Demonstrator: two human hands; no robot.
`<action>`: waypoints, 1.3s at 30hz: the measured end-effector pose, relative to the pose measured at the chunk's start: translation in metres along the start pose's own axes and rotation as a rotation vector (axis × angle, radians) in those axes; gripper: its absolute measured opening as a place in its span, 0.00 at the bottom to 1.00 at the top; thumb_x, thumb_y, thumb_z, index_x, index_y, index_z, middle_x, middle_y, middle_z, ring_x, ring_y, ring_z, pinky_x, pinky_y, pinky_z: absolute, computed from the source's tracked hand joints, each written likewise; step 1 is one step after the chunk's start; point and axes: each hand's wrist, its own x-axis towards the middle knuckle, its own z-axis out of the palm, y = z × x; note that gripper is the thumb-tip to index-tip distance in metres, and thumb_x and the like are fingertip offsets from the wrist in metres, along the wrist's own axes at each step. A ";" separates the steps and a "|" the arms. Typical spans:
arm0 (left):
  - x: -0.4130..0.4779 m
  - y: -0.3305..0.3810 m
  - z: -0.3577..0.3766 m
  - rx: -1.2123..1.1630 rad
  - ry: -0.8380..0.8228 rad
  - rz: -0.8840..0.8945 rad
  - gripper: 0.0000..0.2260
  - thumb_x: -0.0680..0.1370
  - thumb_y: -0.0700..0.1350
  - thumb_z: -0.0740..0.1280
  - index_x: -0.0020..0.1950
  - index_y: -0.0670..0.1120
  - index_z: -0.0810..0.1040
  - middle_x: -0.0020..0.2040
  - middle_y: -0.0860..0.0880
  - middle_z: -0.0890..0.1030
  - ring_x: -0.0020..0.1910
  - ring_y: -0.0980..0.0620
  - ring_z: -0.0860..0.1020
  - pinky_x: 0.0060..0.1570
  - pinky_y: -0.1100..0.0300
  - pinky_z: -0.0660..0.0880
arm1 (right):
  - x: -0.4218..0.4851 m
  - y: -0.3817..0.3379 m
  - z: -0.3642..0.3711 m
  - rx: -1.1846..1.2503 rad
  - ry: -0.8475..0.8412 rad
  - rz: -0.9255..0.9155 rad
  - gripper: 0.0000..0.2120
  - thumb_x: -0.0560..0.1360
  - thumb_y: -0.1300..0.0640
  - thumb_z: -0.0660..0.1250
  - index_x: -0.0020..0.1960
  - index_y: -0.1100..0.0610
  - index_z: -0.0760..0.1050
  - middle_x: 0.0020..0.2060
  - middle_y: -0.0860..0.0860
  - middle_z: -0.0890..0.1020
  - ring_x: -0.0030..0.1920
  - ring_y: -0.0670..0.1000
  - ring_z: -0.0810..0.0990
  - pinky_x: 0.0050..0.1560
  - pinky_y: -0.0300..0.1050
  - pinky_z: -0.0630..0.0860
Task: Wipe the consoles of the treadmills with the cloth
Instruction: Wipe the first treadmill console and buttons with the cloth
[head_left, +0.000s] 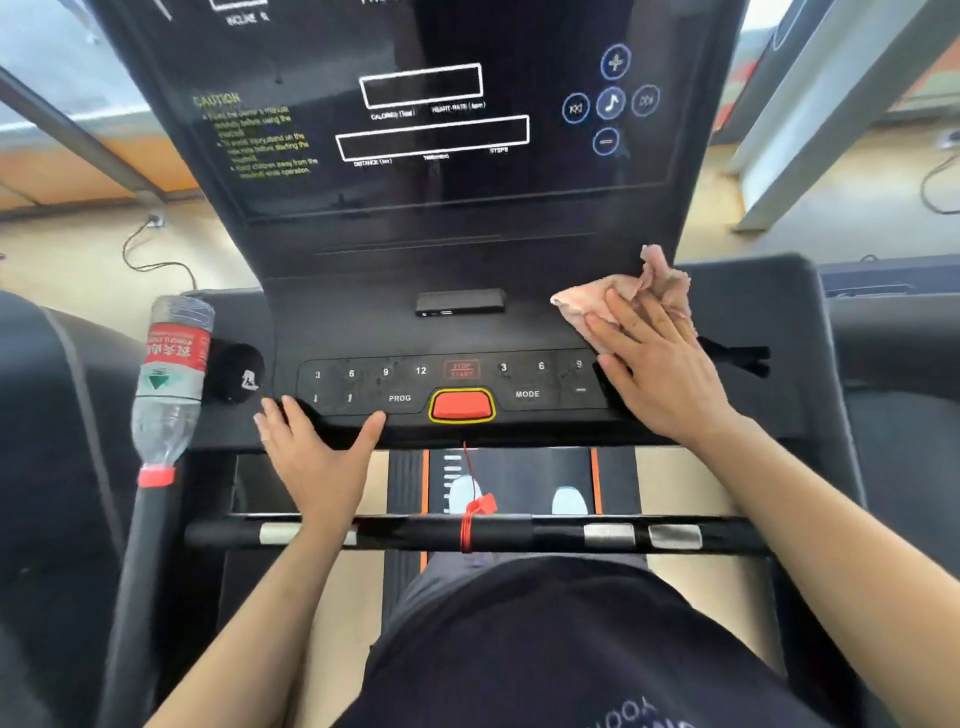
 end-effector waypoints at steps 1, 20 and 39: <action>-0.002 0.000 0.002 0.000 0.013 0.007 0.49 0.73 0.62 0.76 0.82 0.36 0.58 0.84 0.38 0.55 0.84 0.40 0.49 0.82 0.45 0.48 | -0.005 0.000 0.000 0.023 0.004 0.031 0.28 0.81 0.44 0.48 0.78 0.49 0.68 0.80 0.52 0.64 0.82 0.59 0.56 0.79 0.64 0.56; -0.048 0.014 0.032 -0.085 0.141 0.099 0.36 0.74 0.55 0.77 0.76 0.40 0.70 0.79 0.43 0.67 0.81 0.41 0.59 0.79 0.43 0.60 | -0.048 0.022 0.029 -0.038 0.070 -0.098 0.30 0.85 0.43 0.49 0.83 0.54 0.52 0.83 0.57 0.51 0.83 0.60 0.45 0.81 0.61 0.49; -0.044 0.007 0.026 -0.047 0.125 0.122 0.38 0.73 0.68 0.69 0.74 0.44 0.72 0.76 0.45 0.71 0.79 0.41 0.63 0.71 0.37 0.69 | 0.004 -0.078 0.037 -0.229 -0.049 -0.254 0.36 0.78 0.28 0.49 0.82 0.41 0.53 0.83 0.52 0.53 0.81 0.69 0.49 0.75 0.74 0.48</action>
